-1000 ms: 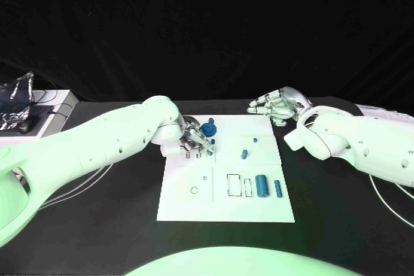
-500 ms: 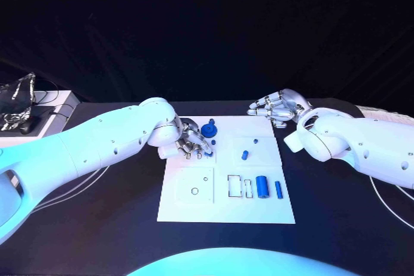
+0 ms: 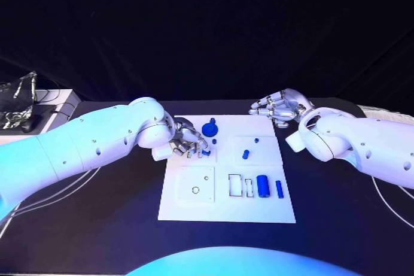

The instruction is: Assemble the parts on the task board

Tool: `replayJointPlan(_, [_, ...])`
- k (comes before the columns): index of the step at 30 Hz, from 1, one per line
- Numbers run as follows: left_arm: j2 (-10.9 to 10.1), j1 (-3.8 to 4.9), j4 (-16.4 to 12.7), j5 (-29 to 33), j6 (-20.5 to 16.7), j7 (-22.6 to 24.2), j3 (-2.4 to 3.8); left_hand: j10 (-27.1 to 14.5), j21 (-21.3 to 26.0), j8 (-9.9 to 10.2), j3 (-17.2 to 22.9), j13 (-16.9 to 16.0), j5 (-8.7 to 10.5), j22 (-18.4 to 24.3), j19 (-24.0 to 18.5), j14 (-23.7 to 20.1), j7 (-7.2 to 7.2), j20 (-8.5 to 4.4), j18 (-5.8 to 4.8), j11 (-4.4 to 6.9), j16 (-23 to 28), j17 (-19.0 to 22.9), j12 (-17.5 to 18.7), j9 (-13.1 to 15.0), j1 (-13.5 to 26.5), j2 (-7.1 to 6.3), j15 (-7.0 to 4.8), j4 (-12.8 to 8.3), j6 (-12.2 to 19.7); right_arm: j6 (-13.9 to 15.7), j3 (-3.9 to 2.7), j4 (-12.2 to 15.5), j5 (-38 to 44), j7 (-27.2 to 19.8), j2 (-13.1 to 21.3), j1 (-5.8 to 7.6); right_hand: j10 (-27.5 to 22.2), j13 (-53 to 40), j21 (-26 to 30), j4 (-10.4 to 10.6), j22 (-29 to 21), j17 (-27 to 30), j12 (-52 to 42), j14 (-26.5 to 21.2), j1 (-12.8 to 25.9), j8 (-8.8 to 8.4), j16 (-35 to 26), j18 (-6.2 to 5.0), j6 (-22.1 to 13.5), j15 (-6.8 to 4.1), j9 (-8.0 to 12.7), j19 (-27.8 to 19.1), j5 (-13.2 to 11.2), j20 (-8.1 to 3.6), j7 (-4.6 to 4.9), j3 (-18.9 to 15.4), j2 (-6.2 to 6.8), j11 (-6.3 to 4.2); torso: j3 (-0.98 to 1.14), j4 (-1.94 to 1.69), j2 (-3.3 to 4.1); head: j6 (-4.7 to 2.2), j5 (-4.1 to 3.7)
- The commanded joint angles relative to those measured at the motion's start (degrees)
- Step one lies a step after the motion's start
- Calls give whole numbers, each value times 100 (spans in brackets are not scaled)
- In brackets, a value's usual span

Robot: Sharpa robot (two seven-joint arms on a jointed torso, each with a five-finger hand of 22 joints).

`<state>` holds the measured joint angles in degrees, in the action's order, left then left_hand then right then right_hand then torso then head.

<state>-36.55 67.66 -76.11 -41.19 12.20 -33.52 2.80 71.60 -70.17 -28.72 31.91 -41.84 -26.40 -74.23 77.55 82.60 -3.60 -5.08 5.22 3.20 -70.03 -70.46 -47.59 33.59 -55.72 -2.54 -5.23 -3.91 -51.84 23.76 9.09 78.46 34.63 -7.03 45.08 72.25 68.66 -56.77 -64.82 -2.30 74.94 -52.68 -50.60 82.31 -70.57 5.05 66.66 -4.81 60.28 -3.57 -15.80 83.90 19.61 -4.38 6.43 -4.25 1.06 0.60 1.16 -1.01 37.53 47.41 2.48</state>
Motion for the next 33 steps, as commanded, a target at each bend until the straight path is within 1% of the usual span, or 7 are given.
replayJointPlan(1, [-102,1,-136,162,-373,74,4,89,-12,167,481,-53,-83,-28,30,13,275,-42,-90,38,-30,-2,66,1915,18,-2,-44,-524,-395,-82,-3,3,75,-36,11,-3,-7,-3,36,-35,892,10,36,7,-8,-25,-23,-10,7,-25,2,444,-22,-22,14,-7,-50,-31,1,-2,4,8,11])
replayJointPlan(5, [-223,-3,-259,-93,-573,130,1,171,-23,335,439,-140,-95,-66,61,27,325,-52,-108,65,-75,-10,110,2221,25,-22,-58,-501,-572,-68,-3,9,83,-51,27,-4,-7,-3,36,-35,892,10,36,7,-8,-25,-23,-10,7,-25,2,444,-22,-22,14,-7,-50,-31,4,-6,-1,18,21])
replayJointPlan(6, [-238,-5,-279,-172,-631,148,0,207,-5,542,440,-230,-91,-85,71,10,317,-60,-113,58,-88,15,172,2428,8,-41,-56,-474,-652,-66,-3,10,84,-54,30,-4,-7,-3,36,-35,892,10,36,7,-8,-25,-23,-10,7,-25,2,444,-22,-22,14,-7,-50,-31,4,-6,0,19,28])
replayJointPlan(10, [-265,-15,-347,-541,-901,232,-22,285,-5,766,422,-356,-98,-144,114,23,359,-70,-122,92,-124,86,234,2673,-44,-87,-80,-427,-818,-55,-3,16,88,-71,39,-4,-7,0,39,-34,891,11,43,7,-6,-29,-27,-11,8,-25,4,444,-9,-21,15,-7,-48,-31,1,0,6,25,53])
replayJointPlan(17, [-209,-64,-362,-1111,-1213,265,-55,370,15,895,322,-414,-91,-195,141,15,384,-83,-144,109,-168,144,281,2789,-100,-92,-86,-406,-928,-40,-3,22,96,-86,46,-4,-7,0,39,-34,891,11,43,7,-6,-29,-27,-11,8,-25,4,444,-9,-21,15,-7,-48,-31,0,6,12,47,71])
replayJointPlan(23, [-160,-87,-306,-1380,-1312,232,-217,420,36,955,136,-419,-75,-214,153,9,404,-102,-161,120,-180,179,295,2798,-181,-60,-94,-364,-999,-36,-3,27,99,-94,53,-4,-7,0,39,-34,891,11,43,7,-6,-29,-27,-11,8,-25,4,444,-9,-21,15,-7,-48,-31,-1,4,8,75,67])
replayJointPlan(33, [-128,-109,-303,-1612,-1267,183,-341,461,55,1011,12,-415,-52,-240,168,5,417,-120,-179,129,-189,216,308,2809,-241,-29,-99,-348,-1059,-40,-3,33,102,-99,66,-5,-12,9,56,-36,887,13,58,6,-7,-36,-33,-14,6,-24,10,443,0,-21,17,-7,-39,-30,0,3,8,120,80])
